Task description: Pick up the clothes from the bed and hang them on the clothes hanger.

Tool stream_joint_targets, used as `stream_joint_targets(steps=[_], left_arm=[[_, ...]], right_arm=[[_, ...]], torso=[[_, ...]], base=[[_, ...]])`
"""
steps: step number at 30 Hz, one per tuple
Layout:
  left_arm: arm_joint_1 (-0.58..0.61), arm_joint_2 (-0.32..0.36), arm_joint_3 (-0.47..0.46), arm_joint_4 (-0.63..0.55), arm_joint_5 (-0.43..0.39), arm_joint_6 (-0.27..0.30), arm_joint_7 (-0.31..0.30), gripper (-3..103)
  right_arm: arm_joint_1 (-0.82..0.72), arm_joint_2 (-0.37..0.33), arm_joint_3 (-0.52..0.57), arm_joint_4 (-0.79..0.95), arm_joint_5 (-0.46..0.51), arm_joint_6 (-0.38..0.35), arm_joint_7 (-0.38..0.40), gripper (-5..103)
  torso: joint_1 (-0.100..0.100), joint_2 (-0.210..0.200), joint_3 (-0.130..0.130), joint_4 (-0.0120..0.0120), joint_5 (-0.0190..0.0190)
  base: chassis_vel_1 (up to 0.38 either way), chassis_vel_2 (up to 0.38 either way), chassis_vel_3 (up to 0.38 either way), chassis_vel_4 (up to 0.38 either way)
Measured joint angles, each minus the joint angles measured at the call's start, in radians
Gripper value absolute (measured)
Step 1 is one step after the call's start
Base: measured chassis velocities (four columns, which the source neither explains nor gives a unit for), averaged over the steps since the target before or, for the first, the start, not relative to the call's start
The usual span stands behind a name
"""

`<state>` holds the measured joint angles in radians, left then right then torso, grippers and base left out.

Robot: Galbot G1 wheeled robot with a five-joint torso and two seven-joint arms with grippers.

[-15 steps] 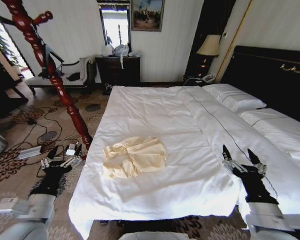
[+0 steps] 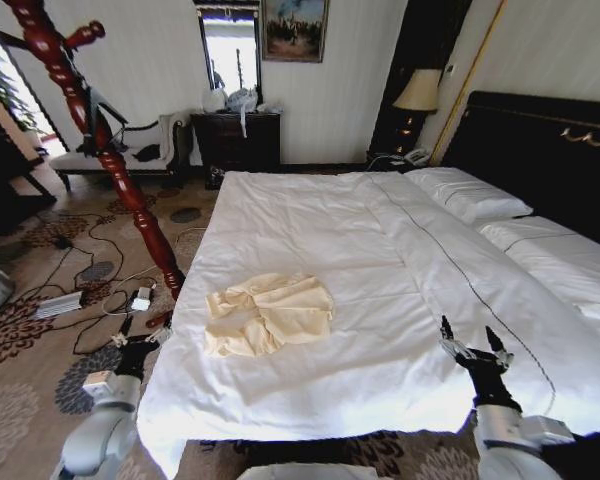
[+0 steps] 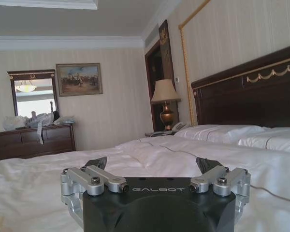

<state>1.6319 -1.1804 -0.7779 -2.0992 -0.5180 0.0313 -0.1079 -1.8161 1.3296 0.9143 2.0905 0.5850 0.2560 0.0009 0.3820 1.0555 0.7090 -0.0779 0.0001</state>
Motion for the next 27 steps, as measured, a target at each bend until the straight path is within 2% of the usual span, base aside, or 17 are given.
stream_joint_targets(steps=[2,5,11,14,16,17,19,20,21,22,23,24,25,26,27], left_arm=[[0.007,0.001,-0.005,-0.044,-0.026,0.001,0.022,100],[0.050,0.004,-0.031,-0.171,-0.096,-0.002,0.064,100],[0.104,-0.006,-0.042,-0.250,-0.091,-0.020,0.095,100],[0.118,-0.017,-0.043,-0.256,-0.075,-0.020,0.097,100],[0.127,-0.028,-0.045,-0.240,-0.050,-0.021,0.095,100],[0.127,-0.028,-0.045,-0.240,-0.050,-0.021,0.095,100],[0.142,-0.038,-0.047,-0.239,-0.036,-0.023,0.094,100],[0.159,-0.052,-0.051,-0.241,-0.020,-0.027,0.094,100],[0.166,-0.060,-0.054,-0.242,-0.011,-0.030,0.094,100],[0.166,-0.060,-0.054,-0.242,-0.011,-0.030,0.094,100],[0.177,-0.071,-0.059,-0.243,0.004,-0.037,0.094,100],[0.183,-0.076,-0.062,-0.243,0.011,-0.039,0.094,100],[0.197,-0.092,-0.069,-0.237,0.032,-0.044,0.087,100],[0.202,-0.099,-0.071,-0.230,0.044,-0.046,0.082,100],[0.202,-0.099,-0.071,-0.230,0.044,-0.046,0.082,100]], right_arm=[[0.010,-0.003,-0.012,-0.013,0.017,0.001,-0.006,100],[0.034,-0.021,-0.053,-0.011,0.098,0.002,-0.020,100],[0.080,-0.081,-0.128,-0.022,0.161,-0.007,-0.017,100],[0.131,-0.148,-0.196,-0.046,0.209,-0.026,0.010,100],[0.180,-0.212,-0.258,-0.040,0.317,-0.069,0.074,100],[0.180,-0.212,-0.258,-0.040,0.317,-0.069,0.074,100],[0.218,-0.264,-0.306,0.003,0.447,-0.147,0.171,100],[0.276,-0.312,-0.351,0.050,0.612,-0.231,0.285,100],[0.307,-0.328,-0.369,0.062,0.673,-0.260,0.328,100],[0.307,-0.328,-0.369,0.062,0.673,-0.260,0.328,100],[0.365,-0.355,-0.402,0.075,0.763,-0.301,0.393,100],[0.397,-0.366,-0.419,0.077,0.806,-0.319,0.427,100],[0.499,-0.390,-0.469,0.074,0.929,-0.370,0.529,100],[0.549,-0.395,-0.495,0.065,0.975,-0.387,0.569,100],[0.549,-0.395,-0.495,0.065,0.975,-0.387,0.569,100]], torso=[[0.000,0.000,0.000,-0.0001,0.0001],[0.000,0.000,0.000,0.0001,0.0003],[0.000,0.000,0.000,0.0003,-0.0001],[0.000,0.000,0.000,0.0001,0.0001],[0.000,0.000,0.000,0.0001,-0.0001],[0.000,0.000,0.000,0.0001,-0.0001],[0.000,0.000,0.000,0.0001,-0.0001],[0.000,0.000,0.000,0.0001,-0.0005],[0.000,0.000,0.000,0.0001,-0.0003],[0.000,0.000,0.000,0.0001,-0.0003],[0.000,0.000,0.000,0.0005,-0.0003],[0.000,0.000,0.000,0.0001,-0.0002],[0.000,0.000,0.000,0.0000,-0.0003],[0.000,0.000,0.000,-0.0002,-0.0001],[0.000,0.000,0.000,-0.0002,-0.0001]], base=[[0.000,0.000,0.000,0.000],[0.000,0.000,0.000,0.000],[0.000,0.000,0.000,0.000],[0.000,0.000,0.000,0.000],[0.000,0.000,0.000,0.000],[0.000,0.000,0.000,0.000],[0.000,0.000,0.000,0.000],[0.000,0.000,0.000,0.000],[0.000,0.000,0.000,0.000],[0.000,0.000,0.000,0.000],[0.000,0.000,0.000,0.000],[0.000,0.000,0.000,0.000],[0.000,0.000,0.000,0.000],[0.000,0.000,0.000,0.000],[0.000,0.000,0.000,0.000]])
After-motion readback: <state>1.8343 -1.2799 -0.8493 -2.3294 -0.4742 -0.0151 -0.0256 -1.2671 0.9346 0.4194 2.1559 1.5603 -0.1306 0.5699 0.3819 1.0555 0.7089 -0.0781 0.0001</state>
